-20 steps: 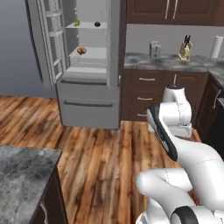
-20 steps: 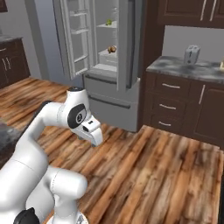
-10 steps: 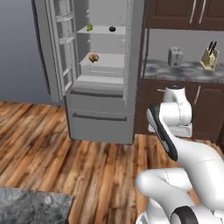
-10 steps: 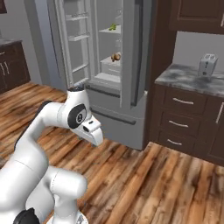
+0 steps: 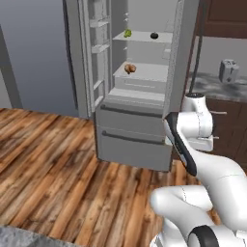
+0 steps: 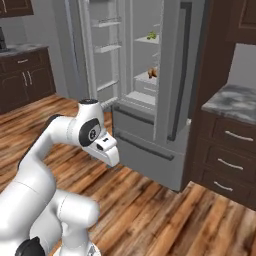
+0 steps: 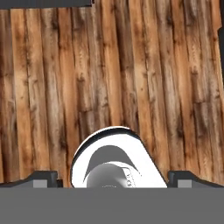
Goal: Gather the broccoli and squash from the fridge and place them on a tray on the dining counter. Then gather the chicken drumsticks from the fridge and place them on the other tray.
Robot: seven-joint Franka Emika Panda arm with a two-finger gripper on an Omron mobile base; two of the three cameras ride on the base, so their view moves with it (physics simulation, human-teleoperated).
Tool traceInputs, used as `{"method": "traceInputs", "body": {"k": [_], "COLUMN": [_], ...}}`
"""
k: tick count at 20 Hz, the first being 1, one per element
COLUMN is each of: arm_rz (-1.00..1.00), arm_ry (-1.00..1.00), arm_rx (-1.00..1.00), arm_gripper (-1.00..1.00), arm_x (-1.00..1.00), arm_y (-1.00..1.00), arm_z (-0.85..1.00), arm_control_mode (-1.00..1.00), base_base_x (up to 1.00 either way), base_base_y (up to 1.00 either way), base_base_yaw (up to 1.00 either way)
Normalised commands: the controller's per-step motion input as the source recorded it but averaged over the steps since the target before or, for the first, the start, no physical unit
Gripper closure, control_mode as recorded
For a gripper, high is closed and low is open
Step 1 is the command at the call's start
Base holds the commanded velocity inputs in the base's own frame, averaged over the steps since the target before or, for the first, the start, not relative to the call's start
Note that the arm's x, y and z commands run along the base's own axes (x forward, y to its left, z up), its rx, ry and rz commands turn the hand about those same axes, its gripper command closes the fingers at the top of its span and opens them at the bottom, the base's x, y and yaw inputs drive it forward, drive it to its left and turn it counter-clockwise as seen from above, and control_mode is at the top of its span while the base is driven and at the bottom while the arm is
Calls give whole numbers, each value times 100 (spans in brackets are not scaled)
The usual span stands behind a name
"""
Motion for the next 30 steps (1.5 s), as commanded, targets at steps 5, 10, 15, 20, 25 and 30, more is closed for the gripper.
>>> {"method": "traceInputs", "body": {"k": [5,10,15,20,25,30], "arm_rz": [0,0,0,0,0,0], "arm_ry": [0,0,0,0,0,0], "arm_rx": [0,0,0,0,0,0], "arm_gripper": [-100,-100,-100,-100,-100,-100], "arm_x": [0,0,0,0,0,0], "arm_y": [0,0,0,0,0,0], "arm_z": [0,0,0,0,0,0], "arm_control_mode": [100,100,100,100,100,100], "base_base_x": [81,83,82,93,92,85], "base_base_y": [25,-1,-7,0,0,8], "base_base_yaw": [25,14,12,4,0,-4]}}
